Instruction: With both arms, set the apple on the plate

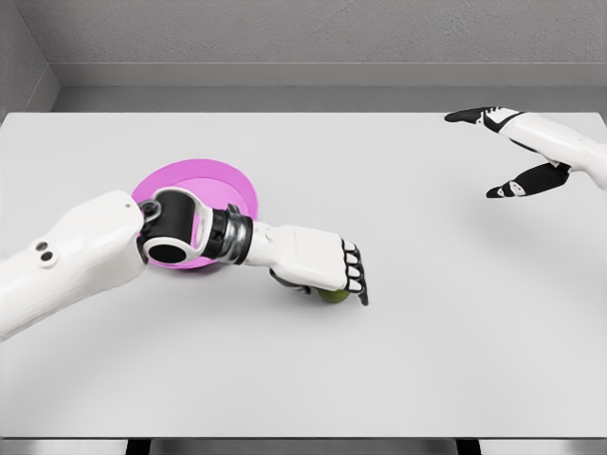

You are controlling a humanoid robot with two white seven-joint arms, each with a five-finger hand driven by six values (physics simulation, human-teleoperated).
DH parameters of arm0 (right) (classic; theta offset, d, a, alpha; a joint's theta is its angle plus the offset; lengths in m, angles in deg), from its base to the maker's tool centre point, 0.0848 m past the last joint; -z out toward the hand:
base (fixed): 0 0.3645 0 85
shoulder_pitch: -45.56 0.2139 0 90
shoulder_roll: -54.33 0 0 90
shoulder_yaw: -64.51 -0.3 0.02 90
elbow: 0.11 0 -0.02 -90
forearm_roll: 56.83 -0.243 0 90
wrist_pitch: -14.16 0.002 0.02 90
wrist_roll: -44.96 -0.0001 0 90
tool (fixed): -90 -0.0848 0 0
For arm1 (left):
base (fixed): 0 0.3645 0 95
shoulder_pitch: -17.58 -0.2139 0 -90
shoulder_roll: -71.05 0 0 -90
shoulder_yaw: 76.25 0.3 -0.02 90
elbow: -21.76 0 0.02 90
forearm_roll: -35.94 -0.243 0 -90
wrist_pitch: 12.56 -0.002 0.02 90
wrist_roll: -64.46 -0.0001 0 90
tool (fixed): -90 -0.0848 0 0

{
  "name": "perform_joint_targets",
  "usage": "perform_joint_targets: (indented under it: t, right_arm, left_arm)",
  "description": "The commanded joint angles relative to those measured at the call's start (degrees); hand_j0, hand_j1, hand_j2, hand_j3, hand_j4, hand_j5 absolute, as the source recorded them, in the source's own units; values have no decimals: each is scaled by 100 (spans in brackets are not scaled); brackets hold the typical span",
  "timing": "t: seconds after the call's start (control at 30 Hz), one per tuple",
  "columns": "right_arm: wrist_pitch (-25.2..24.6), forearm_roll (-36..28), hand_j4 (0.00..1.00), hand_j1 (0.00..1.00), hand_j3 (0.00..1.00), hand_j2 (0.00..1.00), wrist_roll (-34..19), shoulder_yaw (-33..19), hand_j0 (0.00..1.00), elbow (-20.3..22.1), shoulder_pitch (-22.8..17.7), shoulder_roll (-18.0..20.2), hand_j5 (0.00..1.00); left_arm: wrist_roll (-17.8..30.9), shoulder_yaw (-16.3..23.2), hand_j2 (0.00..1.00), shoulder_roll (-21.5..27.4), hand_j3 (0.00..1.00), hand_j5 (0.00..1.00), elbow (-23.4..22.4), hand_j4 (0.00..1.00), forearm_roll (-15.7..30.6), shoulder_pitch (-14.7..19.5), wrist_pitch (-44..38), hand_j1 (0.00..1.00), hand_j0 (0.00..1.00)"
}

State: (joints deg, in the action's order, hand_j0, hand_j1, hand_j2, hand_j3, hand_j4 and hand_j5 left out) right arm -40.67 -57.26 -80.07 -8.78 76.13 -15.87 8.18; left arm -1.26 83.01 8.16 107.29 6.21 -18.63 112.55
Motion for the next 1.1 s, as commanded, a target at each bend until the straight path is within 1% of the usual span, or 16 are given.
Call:
perform_joint_targets:
  t: [0.0,0.1,0.13,0.33,0.47,0.73,0.9,0.97,1.03,1.07]
  right_arm:
    - [-17,-45,100,100,100,100,3,-1,100,23,0,10,100]
    - [-17,-45,100,100,100,100,3,-1,100,102,-53,10,100]
    - [-17,-45,100,100,100,100,3,-1,100,146,-53,10,100]
    - [-17,-45,100,100,100,100,3,-1,100,155,-53,19,100]
    - [-17,-45,100,100,100,100,3,-1,100,163,-62,19,100]
    - [-17,-45,100,100,100,100,3,-1,100,163,-70,19,100]
    - [-17,-45,100,100,100,100,3,-1,100,163,-62,19,100]
    - [-17,-45,100,100,100,100,3,-1,100,163,-62,19,100]
    - [-17,-45,100,100,100,100,3,-1,100,163,-62,19,100]
    - [-17,-45,100,100,100,100,3,-1,100,163,-62,19,100]
  left_arm:
    - [-3,0,77,-13,77,77,-1,77,20,0,-11,77,77]
    - [-3,62,76,-22,76,76,-1,76,-6,9,-11,76,76]
    - [-3,71,73,-22,73,73,-1,73,-6,0,-11,73,73]
    - [-3,79,63,-22,63,63,8,63,-24,0,-11,63,63]
    - [-3,79,54,-22,54,54,8,54,-24,9,-11,54,54]
    - [-3,79,51,-22,51,51,25,51,-50,9,-11,51,51]
    - [-3,71,48,66,48,48,52,48,-33,53,-11,48,48]
    - [-11,-87,48,268,48,48,60,48,11,97,-11,48,48]
    - [-11,-404,45,549,45,45,60,45,108,97,-11,45,45]
    - [-11,-553,45,663,45,45,60,45,169,97,-11,45,45]
